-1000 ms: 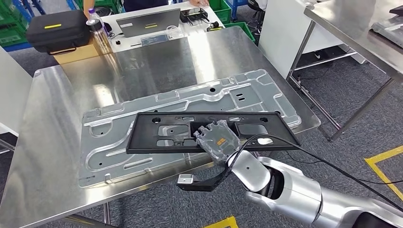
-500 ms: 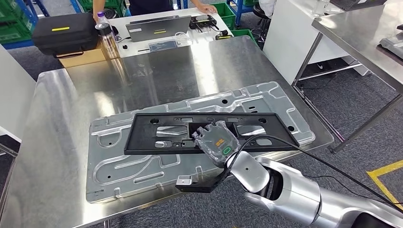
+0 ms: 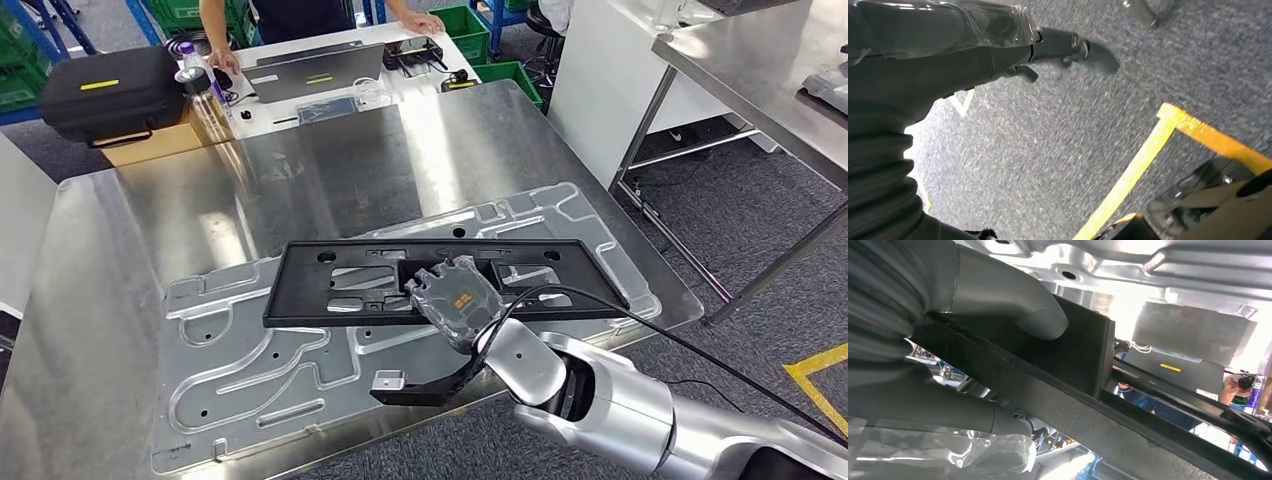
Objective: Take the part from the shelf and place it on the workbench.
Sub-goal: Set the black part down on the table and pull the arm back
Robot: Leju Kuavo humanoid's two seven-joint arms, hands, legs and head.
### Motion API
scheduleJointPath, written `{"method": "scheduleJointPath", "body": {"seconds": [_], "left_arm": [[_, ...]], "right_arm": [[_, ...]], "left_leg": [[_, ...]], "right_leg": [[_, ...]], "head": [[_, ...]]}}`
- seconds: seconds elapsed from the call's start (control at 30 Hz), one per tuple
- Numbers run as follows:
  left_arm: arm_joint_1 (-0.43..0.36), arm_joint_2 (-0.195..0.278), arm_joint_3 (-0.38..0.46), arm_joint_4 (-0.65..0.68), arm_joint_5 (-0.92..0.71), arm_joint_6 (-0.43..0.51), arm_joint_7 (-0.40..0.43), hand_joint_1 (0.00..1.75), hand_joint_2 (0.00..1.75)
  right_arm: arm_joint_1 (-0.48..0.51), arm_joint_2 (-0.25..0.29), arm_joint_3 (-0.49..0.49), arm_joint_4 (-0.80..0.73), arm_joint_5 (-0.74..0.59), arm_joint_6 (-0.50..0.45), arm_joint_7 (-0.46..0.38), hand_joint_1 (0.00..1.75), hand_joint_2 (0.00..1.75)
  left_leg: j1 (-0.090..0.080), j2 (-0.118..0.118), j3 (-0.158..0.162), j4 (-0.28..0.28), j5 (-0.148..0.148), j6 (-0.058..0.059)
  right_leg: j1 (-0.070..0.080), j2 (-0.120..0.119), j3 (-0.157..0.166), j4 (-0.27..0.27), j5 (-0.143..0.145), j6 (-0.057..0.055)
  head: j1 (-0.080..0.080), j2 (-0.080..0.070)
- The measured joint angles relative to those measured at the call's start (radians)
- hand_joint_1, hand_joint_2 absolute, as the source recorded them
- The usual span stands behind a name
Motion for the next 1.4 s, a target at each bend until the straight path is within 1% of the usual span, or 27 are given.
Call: {"method": "scheduleJointPath", "body": {"seconds": [0.03, 0.07, 0.1, 0.13, 0.17, 0.2, 0.23, 0.27, 0.3, 0.33, 0.37, 0.4, 0.43, 0.47, 0.5, 0.53, 0.57, 0.6, 0.63, 0.67, 0.73, 0.77, 0.9, 0.97, 1.1, 1.23, 1.4], "left_arm": [[0.001, 0.0, 0.0, 0.0, 0.0, 0.0, 0.0, 0.0, 1.75], [0.001, 0.0, 0.0, 0.0, 0.0, 0.0, 0.0, 0.0, 1.75], [0.001, 0.0, 0.0, 0.0, 0.0, 0.0, 0.001, 0.0, 1.75], [0.001, 0.0, 0.0, 0.0, 0.0, 0.0, 0.001, 0.0, 1.75], [0.001, 0.0, 0.0, 0.0, 0.0, 0.0, 0.002, 0.0, 1.75], [0.002, 0.0, 0.0, 0.0, 0.0, 0.0, 0.002, 0.0, 1.75], [0.002, 0.0, 0.0, 0.0, 0.0, -0.001, 0.003, 0.0, 1.75], [0.002, 0.0, 0.0, 0.0, 0.0, -0.001, 0.003, 0.0, 1.75], [0.001, 0.0, 0.0, 0.0, 0.0, -0.001, 0.003, 0.0, 1.75], [0.0, 0.0, 0.0, 0.0, -0.001, -0.001, 0.003, 0.0, 1.75], [0.0, -0.001, 0.0, 0.0, -0.003, 0.0, 0.003, 0.0, 1.75], [0.0, -0.001, 0.0, 0.0, -0.007, 0.003, 0.002, 0.0, 1.75], [0.001, -0.002, 0.0, 0.0, -0.01, 0.007, 0.0, 0.0, 1.75], [0.001, -0.002, 0.0, 0.0, -0.015, 0.012, -0.001, 0.0, 1.75], [0.002, -0.003, 0.0, 0.0, -0.018, 0.018, -0.003, 0.0, 1.75], [0.002, -0.004, 0.0, 0.0, -0.02, 0.024, -0.003, 0.0, 1.75], [0.001, -0.006, 0.0, 0.0, -0.021, 0.03, -0.002, 0.0, 1.75], [0.001, -0.007, 0.0, 0.0, -0.022, 0.035, -0.002, 0.0, 1.75], [0.0, -0.008, 0.0, 0.0, -0.022, 0.038, -0.001, 0.0, 1.75], [-0.001, -0.009, 0.0, 0.0, -0.023, 0.04, 0.0, 0.0, 1.75], [-0.001, -0.009, 0.0, 0.0, -0.026, 0.04, 0.0, 0.0, 1.75], [0.0, -0.008, 0.0, 0.0, -0.026, 0.041, 0.0, 0.0, 1.75], [-0.002, -0.007, 0.0, 0.0, -0.02, 0.041, 0.0, 0.0, 1.75], [-0.002, -0.007, 0.0, 0.0, -0.017, 0.042, 0.0, 0.0, 1.75], [-0.002, -0.006, 0.0, 0.0, -0.018, 0.045, -0.005, 0.0, 0.0], [-0.001, -0.004, 0.0, 0.0, -0.014, 0.042, -0.004, 0.0, 0.0], [0.001, -0.004, 0.0, 0.0, -0.014, 0.039, -0.006, 0.0, 0.0]], "right_arm": [[0.0, 0.0, 0.0, 0.0, 0.0, 0.0, 0.0, 1.75, 1.75], [0.0, 0.0, 0.0, 0.0, 0.0, 0.0, 0.0, 1.75, 1.75], [-0.001, 0.0, 0.0, 0.0, 0.0, 0.0, 0.0, 1.75, 1.75], [-0.001, 0.001, 0.0, 0.0, 0.0, 0.0, 0.0, 1.75, 1.75], [-0.001, 0.001, 0.0, 0.0, 0.0, 0.0, 0.0, 1.75, 1.75], [0.0, 0.001, 0.0, 0.0, 0.0, 0.0, 0.0, 1.75, 1.75], [0.0, 0.001, 0.0, 0.0, 0.0, 0.0, 0.0, 1.75, 1.75], [-0.001, 0.001, 0.0, 0.0, -0.001, 0.0, 0.0, 1.75, 1.75], [-0.002, 0.001, 0.0, 0.0, -0.001, 0.0, 0.0, 1.75, 1.75], [-0.002, 0.001, 0.0, 0.0, -0.001, 0.0, 0.0, 1.75, 1.75], [-0.002, 0.001, 0.0, 0.0, -0.001, 0.0, 0.0, 1.75, 1.75], [0.0, 0.001, 0.0, 0.001, -0.001, 0.0, 0.0, 1.75, 1.75], [0.002, 0.001, 0.0, 0.001, -0.002, 0.0, 0.0, 1.75, 1.75], [0.004, 0.001, 0.0, 0.001, -0.002, 0.0, 0.0, 1.75, 1.75], [0.005, 0.0, 0.0, 0.001, -0.002, 0.0, 0.0, 1.75, 1.75], [0.006, 0.0, 0.0, 0.001, -0.003, 0.0, 0.001, 1.75, 1.75], [0.006, -0.001, 0.0, 0.001, -0.003, 0.0, 0.002, 1.75, 1.75], [0.006, -0.001, -0.001, 0.001, -0.003, 0.001, 0.003, 1.75, 1.75], [0.006, -0.001, -0.001, 0.001, -0.005, 0.001, 0.003, 1.75, 1.75], [0.007, -0.001, -0.001, 0.001, -0.006, 0.001, 0.003, 1.75, 1.75], [0.009, -0.001, 0.0, 0.0, -0.009, 0.001, 0.003, 1.75, 1.75], [0.009, -0.001, 0.0, 0.0, -0.01, 0.001, 0.003, 1.75, 1.75], [0.009, -0.001, -0.001, 0.0, -0.01, 0.0, 0.003, 0.0, 0.0], [0.009, -0.001, -0.001, 0.0, -0.01, -0.001, 0.003, 0.0, 0.0], [0.01, -0.001, -0.001, 0.0, -0.01, -0.002, 0.003, 0.0, 0.0], [0.01, -0.001, -0.001, 0.0, -0.01, -0.004, 0.003, 0.0, 0.0], [0.011, -0.001, -0.001, 0.0, -0.01, -0.004, 0.003, 0.0, 0.0]], "left_leg": [[0.0, 0.001, 0.023, -0.076, 0.052, 0.002], [-0.002, 0.002, 0.044, -0.145, 0.086, 0.007], [-0.006, 0.002, 0.06, -0.192, 0.101, 0.013], [-0.009, 0.003, 0.069, -0.217, 0.106, 0.02], [-0.013, 0.002, 0.073, -0.221, 0.098, 0.028], [-0.012, 0.001, 0.079, -0.223, 0.1, 0.036], [-0.011, 0.001, 0.087, -0.225, 0.104, 0.043], [-0.01, 0.0, 0.096, -0.226, 0.102, 0.05], [-0.009, 0.0, 0.104, -0.227, 0.099, 0.056], [-0.009, 0.0, 0.11, -0.228, 0.095, 0.062], [-0.01, -0.001, 0.115, -0.228, 0.089, 0.066], [-0.011, -0.001, 0.12, -0.227, 0.085, 0.068], [-0.012, -0.002, 0.125, -0.227, 0.08, 0.069], [-0.013, -0.004, 0.133, -0.227, 0.074, 0.069], [-0.013, -0.006, 0.142, -0.227, 0.068, 0.068], [-0.014, -0.008, 0.151, -0.227, 0.061, 0.066], [-0.014, -0.009, 0.158, -0.227, 0.054, 0.064], [-0.015, -0.009, 0.162, -0.227, 0.049, 0.06], [-0.015, -0.009, 0.162, -0.227, 0.045, 0.055], [-0.016, -0.008, 0.161, -0.226, 0.042, 0.053], [-0.016, -0.007, 0.159, -0.225, 0.04, 0.052], [-0.016, -0.007, 0.159, -0.225, 0.04, 0.053], [-0.015, -0.006, 0.162, -0.236, 0.039, 0.053], [-0.015, -0.006, 0.164, -0.24, 0.039, 0.05], [-0.015, -0.006, 0.165, -0.243, 0.041, 0.042], [-0.014, -0.006, 0.165, -0.243, 0.043, 0.039], [-0.014, -0.006, 0.165, -0.242, 0.044, 0.038]], "right_leg": [[0.0, 0.0, 0.011, -0.001, -0.008, 0.003], [0.0, 0.0, 0.022, -0.001, -0.015, 0.007], [0.001, 0.001, 0.028, -0.002, -0.022, 0.013], [0.002, 0.001, 0.032, -0.003, -0.026, 0.019], [0.003, 0.002, 0.034, 0.001, -0.026, 0.025], [0.002, 0.002, 0.035, 0.005, -0.027, 0.031], [0.001, 0.001, 0.036, 0.016, -0.03, 0.036], [0.0, 0.0, 0.029, 0.039, -0.041, 0.039], [-0.001, 0.0, 0.01, 0.08, -0.061, 0.042], [-0.001, -0.001, -0.022, 0.139, -0.089, 0.044], [-0.001, -0.001, -0.064, 0.208, -0.117, 0.047], [-0.001, -0.001, -0.106, 0.268, -0.136, 0.048], [-0.001, -0.001, -0.136, 0.301, -0.139, 0.048], [-0.001, -0.001, -0.148, 0.294, -0.119, 0.047], [0.0, -0.001, -0.139, 0.248, -0.079, 0.044], [0.002, -0.001, -0.118, 0.174, -0.026, 0.04], [0.005, -0.001, -0.095, 0.103, 0.014, 0.035], [0.009, -0.002, -0.077, 0.048, 0.037, 0.03], [0.012, -0.003, -0.069, 0.017, 0.048, 0.025], [0.014, -0.003, -0.068, 0.009, 0.046, 0.025], [0.014, -0.003, -0.068, 0.006, 0.057, 0.025], [0.014, -0.003, -0.069, 0.006, 0.058, 0.027], [0.016, -0.001, -0.071, 0.005, 0.054, 0.022], [0.016, -0.001, -0.071, 0.005, 0.052, 0.02], [0.016, -0.002, -0.07, 0.005, 0.053, 0.017], [0.015, -0.002, -0.07, 0.005, 0.054, 0.014], [0.014, -0.002, -0.07, 0.005, 0.056, 0.013]], "head": [[0.0, 0.0], [0.0, 0.0], [0.0, 0.0], [0.0, 0.0], [0.0, 0.0], [0.0, 0.0], [0.001, 0.0], [0.001, 0.0], [0.001, 0.0], [0.002, 0.0], [0.002, 0.0], [0.002, 0.0], [0.002, 0.0], [0.002, 0.0], [0.002, 0.0], [0.002, 0.0], [0.001, 0.0], [0.001, 0.0], [0.001, 0.0], [0.001, 0.0], [0.001, 0.0], [0.001, 0.0], [0.001, 0.0], [0.001, 0.0], [0.001, 0.0], [0.001, 0.0], [0.001, 0.0]]}}
